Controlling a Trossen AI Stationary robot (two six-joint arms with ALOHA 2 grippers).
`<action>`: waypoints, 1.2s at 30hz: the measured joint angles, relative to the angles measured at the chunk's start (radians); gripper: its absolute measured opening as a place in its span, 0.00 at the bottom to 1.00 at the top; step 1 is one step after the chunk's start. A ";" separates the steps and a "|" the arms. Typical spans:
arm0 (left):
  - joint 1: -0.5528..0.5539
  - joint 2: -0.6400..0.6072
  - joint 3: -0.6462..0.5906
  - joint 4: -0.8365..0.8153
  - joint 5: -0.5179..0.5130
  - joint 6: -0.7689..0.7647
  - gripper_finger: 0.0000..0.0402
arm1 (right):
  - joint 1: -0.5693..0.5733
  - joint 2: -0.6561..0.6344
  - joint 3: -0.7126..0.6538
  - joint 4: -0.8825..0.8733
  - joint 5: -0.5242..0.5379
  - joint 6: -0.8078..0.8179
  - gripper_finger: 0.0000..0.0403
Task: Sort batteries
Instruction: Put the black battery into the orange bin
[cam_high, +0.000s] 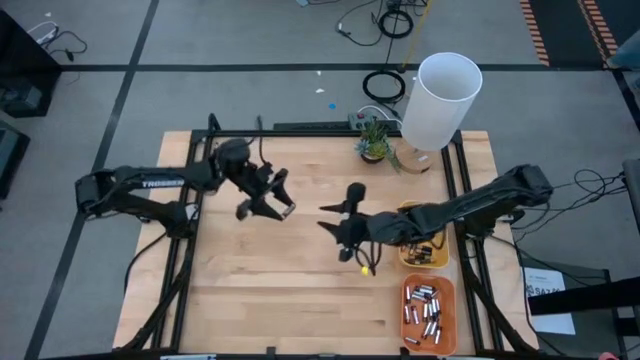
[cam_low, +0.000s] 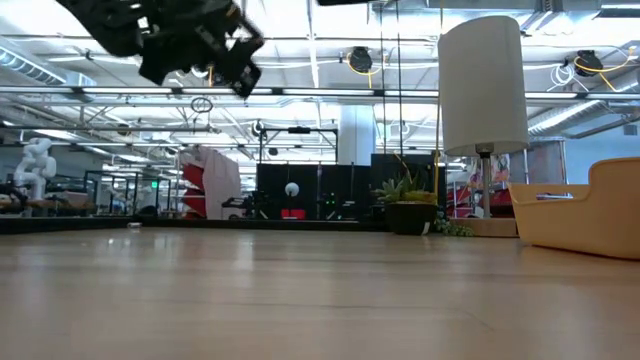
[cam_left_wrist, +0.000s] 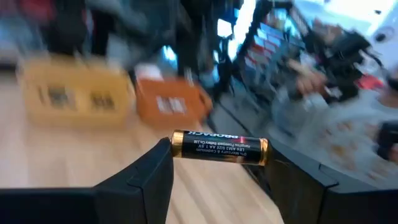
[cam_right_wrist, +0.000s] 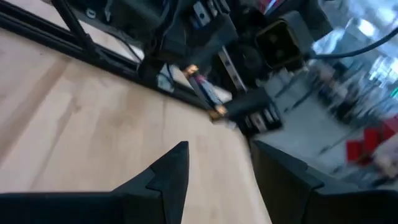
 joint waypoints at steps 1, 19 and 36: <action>-0.031 0.008 -0.022 0.120 -0.047 -0.041 0.56 | 0.000 0.021 0.000 0.044 0.000 -0.043 0.41; -0.227 0.130 -0.063 0.452 -0.336 -0.141 0.56 | 0.030 0.258 0.116 0.238 0.116 -0.425 0.59; -0.228 0.129 -0.063 0.462 -0.337 -0.174 0.63 | 0.058 0.295 0.150 0.243 0.217 -0.488 0.17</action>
